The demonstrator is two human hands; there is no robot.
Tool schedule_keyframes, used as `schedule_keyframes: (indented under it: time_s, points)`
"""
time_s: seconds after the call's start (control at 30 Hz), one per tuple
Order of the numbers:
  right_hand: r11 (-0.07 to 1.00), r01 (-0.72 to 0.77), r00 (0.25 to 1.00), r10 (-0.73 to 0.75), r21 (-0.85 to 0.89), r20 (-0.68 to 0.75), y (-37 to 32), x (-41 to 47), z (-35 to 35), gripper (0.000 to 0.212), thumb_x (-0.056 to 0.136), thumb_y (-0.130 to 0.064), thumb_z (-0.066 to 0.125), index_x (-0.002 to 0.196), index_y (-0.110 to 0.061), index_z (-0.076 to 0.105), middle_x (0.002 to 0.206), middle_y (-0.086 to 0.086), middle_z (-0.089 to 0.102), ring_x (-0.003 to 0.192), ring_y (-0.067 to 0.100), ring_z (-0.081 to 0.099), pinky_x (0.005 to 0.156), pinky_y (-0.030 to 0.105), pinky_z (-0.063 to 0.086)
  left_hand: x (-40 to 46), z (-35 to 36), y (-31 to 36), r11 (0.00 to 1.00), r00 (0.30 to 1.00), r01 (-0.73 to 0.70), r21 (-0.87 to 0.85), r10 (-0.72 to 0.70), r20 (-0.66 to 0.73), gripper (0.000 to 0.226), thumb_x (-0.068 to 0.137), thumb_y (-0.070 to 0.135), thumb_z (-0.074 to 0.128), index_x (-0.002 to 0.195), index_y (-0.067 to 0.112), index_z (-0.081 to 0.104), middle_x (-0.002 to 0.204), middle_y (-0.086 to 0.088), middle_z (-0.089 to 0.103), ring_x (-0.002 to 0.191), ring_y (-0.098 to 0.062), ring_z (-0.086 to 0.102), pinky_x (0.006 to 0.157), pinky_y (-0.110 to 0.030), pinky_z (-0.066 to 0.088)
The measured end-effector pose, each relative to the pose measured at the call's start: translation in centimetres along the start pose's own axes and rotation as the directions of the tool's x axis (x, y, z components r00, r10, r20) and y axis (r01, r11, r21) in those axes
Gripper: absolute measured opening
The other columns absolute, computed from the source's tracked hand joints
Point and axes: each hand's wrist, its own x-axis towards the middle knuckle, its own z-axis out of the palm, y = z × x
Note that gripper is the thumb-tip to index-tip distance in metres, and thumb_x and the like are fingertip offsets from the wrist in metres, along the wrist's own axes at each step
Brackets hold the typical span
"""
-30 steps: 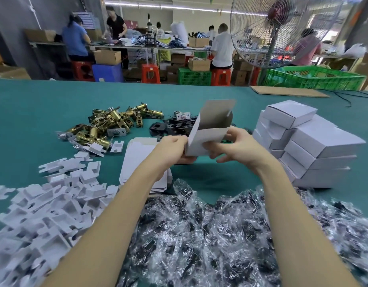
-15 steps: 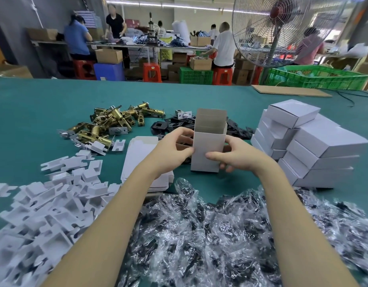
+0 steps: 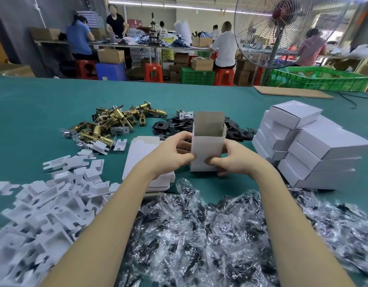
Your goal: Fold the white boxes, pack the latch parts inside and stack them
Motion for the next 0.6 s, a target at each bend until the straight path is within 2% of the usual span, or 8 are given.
schedule_keyframes:
  time_s: [0.07, 0.17, 0.23, 0.3, 0.37, 0.47, 0.53, 0.6]
  points:
    - [1.000, -0.017, 0.999, 0.016, -0.023, -0.029, -0.2, 0.0, 0.0, 0.052, 0.091, -0.017, 0.074, 0.137, -0.027, 0.054, 0.111, -0.002, 0.065, 0.084, 0.019, 0.071, 0.071, 0.037, 0.065, 0.2, 0.2, -0.2, 0.999, 0.999, -0.016, 0.039, 0.018, -0.035, 0.034, 0.097, 0.006, 0.064, 0.126, 0.023, 0.058, 0.118, -0.002, 0.070, 0.110, -0.019, 0.068, 0.100, -0.042, 0.056]
    - [0.987, -0.103, 0.995, 0.103, -0.125, -0.003, -0.9, -0.1, -0.4, 0.051, 0.090, -0.021, 0.074, 0.136, -0.022, 0.052, 0.101, 0.004, 0.071, 0.082, 0.024, 0.076, 0.075, 0.040, 0.065, 0.2, 0.3, -0.5, 0.998, 0.998, -0.029, 0.054, 0.032, -0.051, 0.034, 0.097, 0.009, 0.066, 0.125, 0.025, 0.058, 0.120, 0.000, 0.070, 0.111, -0.015, 0.067, 0.101, -0.041, 0.055]
    - [0.950, -0.178, 0.984, 0.178, -0.256, -0.023, -1.8, -0.4, -1.1, 0.045, 0.091, -0.030, 0.074, 0.128, -0.017, 0.052, 0.095, 0.006, 0.075, 0.075, 0.021, 0.078, 0.077, 0.043, 0.064, 0.2, 0.3, -0.6, 0.998, 0.998, -0.030, 0.054, 0.033, -0.052, 0.033, 0.096, 0.010, 0.067, 0.124, 0.025, 0.058, 0.120, 0.001, 0.070, 0.111, -0.014, 0.068, 0.100, -0.040, 0.055]
    - [0.889, -0.218, 0.976, 0.206, -0.403, -0.073, -3.1, -1.1, -1.9, 0.040, 0.093, -0.041, 0.070, 0.115, -0.010, 0.058, 0.082, 0.002, 0.078, 0.064, 0.015, 0.076, 0.074, 0.039, 0.062, 0.2, 0.3, -0.6, 0.998, 0.998, -0.033, 0.053, 0.035, -0.052, 0.033, 0.096, 0.010, 0.066, 0.125, 0.023, 0.058, 0.120, 0.001, 0.070, 0.111, -0.014, 0.067, 0.099, -0.039, 0.056]
    - [0.890, -0.200, 0.978, 0.204, -0.409, -0.035, -4.7, -2.0, -2.6, 0.037, 0.095, -0.044, 0.067, 0.105, -0.008, 0.066, 0.077, -0.001, 0.079, 0.063, 0.016, 0.076, 0.071, 0.035, 0.063, 0.2, 0.4, -0.5, 0.997, 0.999, -0.032, 0.067, 0.034, -0.039, 0.033, 0.097, 0.010, 0.065, 0.127, 0.021, 0.057, 0.121, 0.000, 0.069, 0.111, -0.014, 0.067, 0.097, -0.035, 0.056]
    - [0.942, -0.065, 0.991, 0.100, -0.329, 0.090, -7.7, -3.5, -2.2, 0.026, 0.098, -0.037, 0.065, 0.094, -0.012, 0.071, 0.074, -0.005, 0.078, 0.066, 0.015, 0.076, 0.055, 0.023, 0.058, 0.1, 0.4, -0.5, 0.997, 0.999, -0.034, 0.066, 0.036, -0.035, 0.033, 0.098, 0.012, 0.065, 0.128, 0.021, 0.056, 0.120, -0.001, 0.070, 0.109, -0.014, 0.068, 0.089, -0.024, 0.057]
    - [0.927, 0.076, 0.996, -0.050, -0.366, 0.080, -9.8, -3.8, -0.8, 0.018, 0.098, -0.033, 0.063, 0.090, -0.019, 0.072, 0.072, -0.008, 0.077, 0.062, 0.010, 0.074, 0.053, 0.020, 0.055, -0.1, 0.4, -0.4, 0.995, 0.998, -0.032, 0.099, 0.037, -0.049, 0.032, 0.098, 0.015, 0.065, 0.128, 0.023, 0.056, 0.113, 0.006, 0.071, 0.103, -0.004, 0.067, 0.082, -0.016, 0.054]
    - [0.878, 0.197, 0.979, -0.203, -0.437, 0.035, -11.8, -3.1, 1.3, 0.015, 0.095, -0.030, 0.062, 0.084, -0.025, 0.071, 0.068, -0.010, 0.075, 0.057, 0.006, 0.069, 0.056, 0.020, 0.056, -0.3, 0.5, -0.4, 0.985, 0.996, -0.018, 0.170, 0.032, -0.078, 0.025, 0.099, 0.017, 0.064, 0.123, 0.019, 0.056, 0.092, 0.020, 0.069, 0.085, 0.009, 0.062, 0.068, -0.009, 0.046]
